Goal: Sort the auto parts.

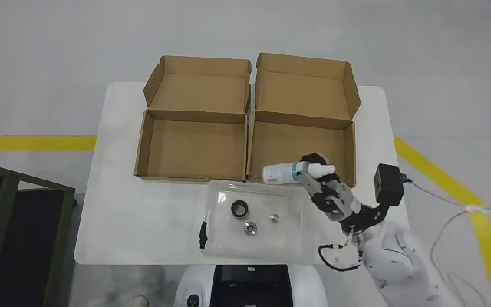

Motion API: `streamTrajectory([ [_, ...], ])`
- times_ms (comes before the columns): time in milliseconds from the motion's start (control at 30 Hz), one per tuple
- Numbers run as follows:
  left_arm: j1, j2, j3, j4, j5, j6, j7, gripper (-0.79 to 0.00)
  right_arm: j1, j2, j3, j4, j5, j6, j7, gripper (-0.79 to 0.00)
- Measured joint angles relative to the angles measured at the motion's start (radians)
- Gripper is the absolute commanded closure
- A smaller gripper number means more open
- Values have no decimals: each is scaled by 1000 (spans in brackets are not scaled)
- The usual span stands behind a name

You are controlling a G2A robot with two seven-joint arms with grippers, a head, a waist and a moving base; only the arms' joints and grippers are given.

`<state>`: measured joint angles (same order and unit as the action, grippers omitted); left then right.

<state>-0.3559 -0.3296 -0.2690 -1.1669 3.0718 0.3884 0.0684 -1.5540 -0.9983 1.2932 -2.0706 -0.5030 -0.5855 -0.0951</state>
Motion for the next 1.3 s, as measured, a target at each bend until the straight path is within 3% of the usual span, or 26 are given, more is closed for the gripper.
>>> streamTrajectory([
  [567,0,0,0,0,0,0,0,-785,35,-28,-6,21,42,7,-65,0],
  [800,0,0,0,0,0,0,0,-785,72,-37,-27,61,-101,40,-28,0],
  [1300,0,0,0,0,0,0,0,-785,204,-64,-107,195,-512,224,18,0],
])
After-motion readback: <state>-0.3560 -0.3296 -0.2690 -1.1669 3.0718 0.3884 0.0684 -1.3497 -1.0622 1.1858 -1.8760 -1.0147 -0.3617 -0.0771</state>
